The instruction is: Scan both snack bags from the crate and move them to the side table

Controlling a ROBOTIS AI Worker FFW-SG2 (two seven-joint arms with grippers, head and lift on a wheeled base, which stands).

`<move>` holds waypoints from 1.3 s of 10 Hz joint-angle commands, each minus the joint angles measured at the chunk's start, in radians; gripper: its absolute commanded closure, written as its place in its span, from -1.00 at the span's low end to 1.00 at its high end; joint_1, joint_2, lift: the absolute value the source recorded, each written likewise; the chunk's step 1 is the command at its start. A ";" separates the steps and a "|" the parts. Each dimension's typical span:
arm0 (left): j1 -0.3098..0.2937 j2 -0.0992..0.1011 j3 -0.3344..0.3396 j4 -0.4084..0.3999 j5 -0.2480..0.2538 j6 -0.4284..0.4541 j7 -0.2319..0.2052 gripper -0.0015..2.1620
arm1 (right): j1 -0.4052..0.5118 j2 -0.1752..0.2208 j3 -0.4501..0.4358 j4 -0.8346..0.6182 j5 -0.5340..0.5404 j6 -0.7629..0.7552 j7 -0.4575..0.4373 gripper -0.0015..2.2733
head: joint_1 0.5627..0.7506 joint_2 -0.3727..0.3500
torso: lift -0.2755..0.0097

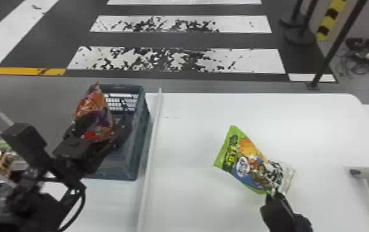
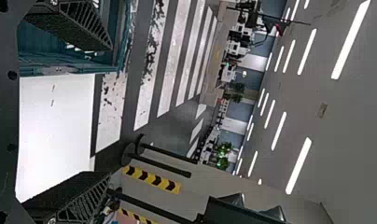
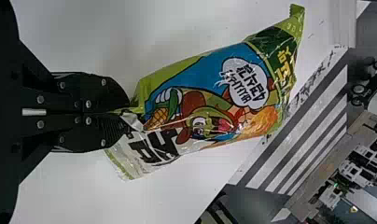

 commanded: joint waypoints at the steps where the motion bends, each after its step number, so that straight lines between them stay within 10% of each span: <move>1: 0.000 0.000 0.002 0.002 -0.003 0.000 0.000 -0.97 | 0.016 0.001 -0.048 -0.119 -0.147 0.060 0.088 0.77 | 0.41 0.23 | 0.73; 6: 0.000 -0.003 -0.002 0.006 -0.015 0.000 0.000 -0.97 | -0.054 0.144 -0.462 -0.275 -0.880 0.582 0.473 0.77 | 0.41 0.40 | 0.73; 13: 0.002 -0.005 -0.023 0.009 -0.040 -0.003 0.000 -0.97 | -0.140 0.191 -0.696 -0.160 -1.157 0.840 0.453 0.76 | 0.41 0.37 | 0.73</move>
